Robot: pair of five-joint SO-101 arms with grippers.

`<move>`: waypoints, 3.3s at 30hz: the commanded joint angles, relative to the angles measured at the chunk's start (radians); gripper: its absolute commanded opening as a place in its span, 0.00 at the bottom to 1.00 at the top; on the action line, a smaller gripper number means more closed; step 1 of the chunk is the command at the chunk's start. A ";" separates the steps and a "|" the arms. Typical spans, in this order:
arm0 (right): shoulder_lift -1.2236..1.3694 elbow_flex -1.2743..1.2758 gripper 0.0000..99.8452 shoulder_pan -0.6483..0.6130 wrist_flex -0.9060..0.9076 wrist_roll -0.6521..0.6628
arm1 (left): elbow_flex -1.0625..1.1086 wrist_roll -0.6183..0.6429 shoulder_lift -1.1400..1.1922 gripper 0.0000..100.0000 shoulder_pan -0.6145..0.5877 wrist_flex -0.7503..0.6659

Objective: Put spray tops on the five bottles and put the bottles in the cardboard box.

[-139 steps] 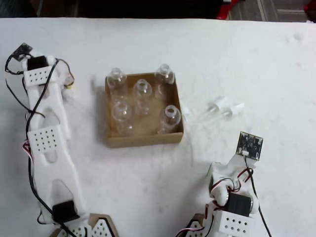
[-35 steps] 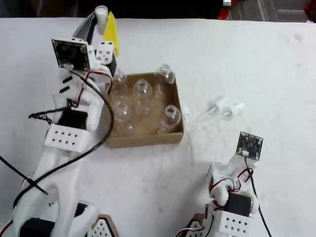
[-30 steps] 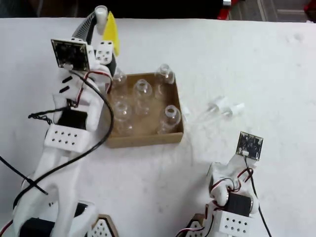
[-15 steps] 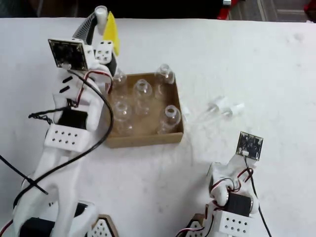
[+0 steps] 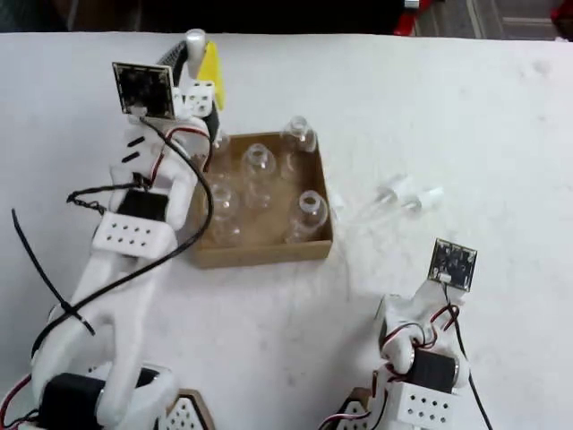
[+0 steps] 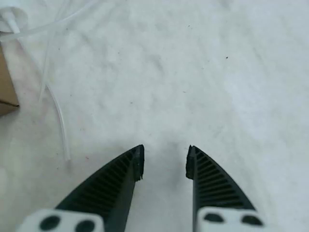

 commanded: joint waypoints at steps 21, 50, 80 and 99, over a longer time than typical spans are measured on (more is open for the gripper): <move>-0.004 0.009 0.13 0.012 0.008 -0.006 | -0.044 0.006 0.182 0.02 0.005 -0.170; -0.004 0.009 0.13 0.012 0.008 -0.006 | 0.255 -0.091 0.208 0.02 0.005 -0.442; -0.004 0.009 0.13 0.012 0.008 -0.006 | 0.350 0.006 0.205 0.19 -0.024 -0.410; -0.004 0.009 0.13 0.012 0.008 -0.006 | 0.342 0.006 -0.022 0.16 -0.033 -0.209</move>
